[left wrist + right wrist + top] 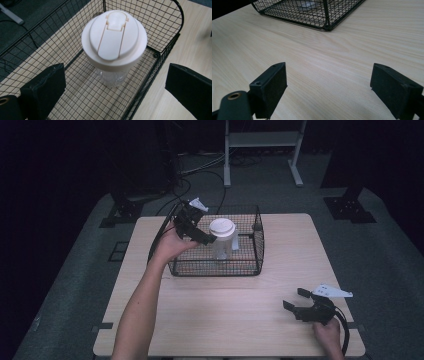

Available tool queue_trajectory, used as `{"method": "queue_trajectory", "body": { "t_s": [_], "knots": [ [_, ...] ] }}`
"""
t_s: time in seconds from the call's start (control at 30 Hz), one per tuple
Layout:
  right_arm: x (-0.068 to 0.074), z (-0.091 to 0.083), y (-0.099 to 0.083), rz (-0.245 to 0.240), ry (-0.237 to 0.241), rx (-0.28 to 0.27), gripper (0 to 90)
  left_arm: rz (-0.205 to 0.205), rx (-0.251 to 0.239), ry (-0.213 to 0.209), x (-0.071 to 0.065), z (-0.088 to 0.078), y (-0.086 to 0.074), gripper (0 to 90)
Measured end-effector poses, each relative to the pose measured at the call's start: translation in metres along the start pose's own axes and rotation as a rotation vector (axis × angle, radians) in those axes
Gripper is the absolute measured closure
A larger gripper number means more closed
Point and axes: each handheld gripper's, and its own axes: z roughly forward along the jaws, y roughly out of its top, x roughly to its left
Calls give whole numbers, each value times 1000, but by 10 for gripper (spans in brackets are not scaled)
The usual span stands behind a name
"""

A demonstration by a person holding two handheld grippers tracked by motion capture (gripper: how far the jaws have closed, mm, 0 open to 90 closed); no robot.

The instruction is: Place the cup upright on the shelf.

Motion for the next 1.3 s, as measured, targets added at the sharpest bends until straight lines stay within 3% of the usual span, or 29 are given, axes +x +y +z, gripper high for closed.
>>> {"method": "queue_trajectory", "body": {
  "t_s": [0.33, 0.7, 0.97, 1.3],
  "knots": [
    [0, 1, 0, 2, -6, 4, 129, 23, -31, -13, -11, -13, -12, 22],
    [2, 2, 0, -9, -14, 13, 129, 65, -31, -14, -26, -22, -27, 23],
    [2, 2, 0, -13, -19, 18, 129, 73, -35, -48, -38, -20, -39, 23],
    [3, 2, 0, -16, -21, 19, 129, 74, -49, -59, -47, -27, -52, 23]
  ]
}}
